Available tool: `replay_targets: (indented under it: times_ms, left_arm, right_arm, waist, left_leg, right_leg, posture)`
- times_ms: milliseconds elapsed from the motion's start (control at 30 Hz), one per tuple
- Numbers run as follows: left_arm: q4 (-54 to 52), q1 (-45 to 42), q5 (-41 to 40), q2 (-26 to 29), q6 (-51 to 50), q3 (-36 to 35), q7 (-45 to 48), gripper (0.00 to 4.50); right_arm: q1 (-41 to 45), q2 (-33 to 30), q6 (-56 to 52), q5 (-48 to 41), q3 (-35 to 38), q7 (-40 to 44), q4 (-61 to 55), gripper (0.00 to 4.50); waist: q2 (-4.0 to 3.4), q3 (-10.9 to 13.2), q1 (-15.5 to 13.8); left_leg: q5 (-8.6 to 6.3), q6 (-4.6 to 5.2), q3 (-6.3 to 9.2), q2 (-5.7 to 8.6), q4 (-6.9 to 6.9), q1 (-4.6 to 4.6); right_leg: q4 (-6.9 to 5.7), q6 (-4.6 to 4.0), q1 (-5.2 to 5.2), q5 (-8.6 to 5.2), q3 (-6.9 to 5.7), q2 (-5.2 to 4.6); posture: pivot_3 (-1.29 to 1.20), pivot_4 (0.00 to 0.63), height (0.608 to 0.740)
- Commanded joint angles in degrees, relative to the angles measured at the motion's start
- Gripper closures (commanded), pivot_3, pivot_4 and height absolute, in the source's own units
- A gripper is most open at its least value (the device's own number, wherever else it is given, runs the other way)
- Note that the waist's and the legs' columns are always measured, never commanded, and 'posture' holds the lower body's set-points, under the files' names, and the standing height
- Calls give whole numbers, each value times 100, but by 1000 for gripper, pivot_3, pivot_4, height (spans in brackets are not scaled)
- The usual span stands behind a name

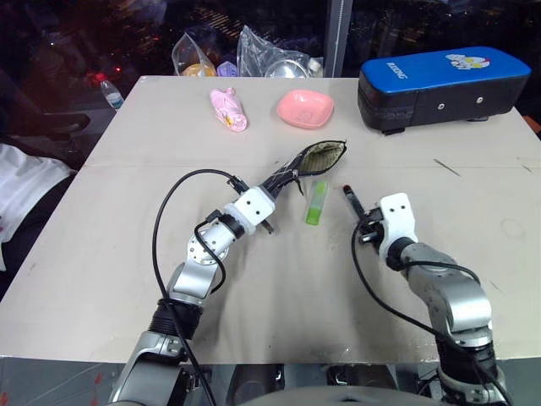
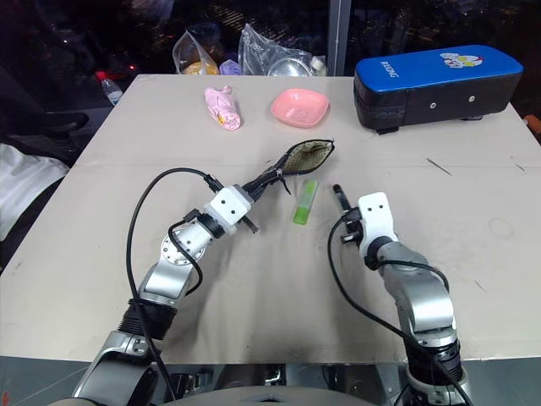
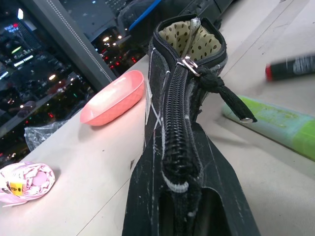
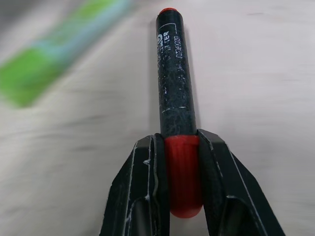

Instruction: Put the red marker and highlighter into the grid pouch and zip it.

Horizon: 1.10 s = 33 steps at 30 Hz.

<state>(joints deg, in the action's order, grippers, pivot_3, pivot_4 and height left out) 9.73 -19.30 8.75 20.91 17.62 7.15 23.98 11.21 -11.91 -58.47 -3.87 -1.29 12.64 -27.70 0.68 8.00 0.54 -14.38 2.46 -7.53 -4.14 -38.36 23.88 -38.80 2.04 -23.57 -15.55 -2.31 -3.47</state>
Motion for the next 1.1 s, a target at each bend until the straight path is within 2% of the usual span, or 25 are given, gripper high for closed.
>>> replay_targets:
  times_ms: [33, 100, 267, 433, 733, 1100]
  left_arm:
    - [-260, -51, -172, 8, -98, -90, 37, 4500]
    - [-409, -57, -306, 36, -209, -109, 164, 4500]
    - [-694, -90, -565, 98, -397, -82, 478, 4500]
    - [-714, -176, -524, 97, -349, 22, 616, 4500]
    - [-780, -239, -463, 75, -259, 154, 750, 4500]
    - [-731, -455, -364, 68, -162, 374, 892, 4500]
  right_arm:
    - [312, -1061, 1130, 185, 195, 607, 98, 4208]
    - [463, -1837, 2088, 150, 148, 1323, 294, 4208]
    - [1097, -3187, 4050, 258, -33, 2667, 938, 4208]
    - [2076, -3940, 5777, 827, -696, 3711, 2053, 4208]
    - [3058, -3629, 7395, 1596, -1457, 4003, 3415, 4208]
    - [4045, -3032, 8501, 2395, -2061, 3885, 4379, 4208]
  waist:
    - [-1, 1, 13]
    - [0, 3, 19]
    - [2, 14, 41]
    - [3, 29, 32]
    - [7, 36, 2]
    - [5, 38, -3]
  left_leg:
    - [0, 1, 1, 2, 1, 0]
    - [-2, 4, 1, 5, 3, 0]
    - [-6, 10, 2, -3, 5, -4]
    - [0, 0, 4, -7, 3, -5]
    - [2, -3, -17, -7, 1, -3]
    - [3, -5, -28, -9, -2, -7]
  right_leg:
    - [1, 0, 0, 0, 0, -1]
    - [3, 0, -1, 0, 1, 1]
    - [6, 0, -2, -1, 8, 25]
    - [12, -1, 1, -1, 8, 31]
    - [21, -1, -2, 0, 21, 26]
    - [13, -1, -2, 0, 21, 26]
  posture:
    - [0, 150, 740]
    - [0, 150, 740]
    - [0, 150, 740]
    - [0, 150, 740]
    - [0, 150, 740]
    - [0, 150, 740]
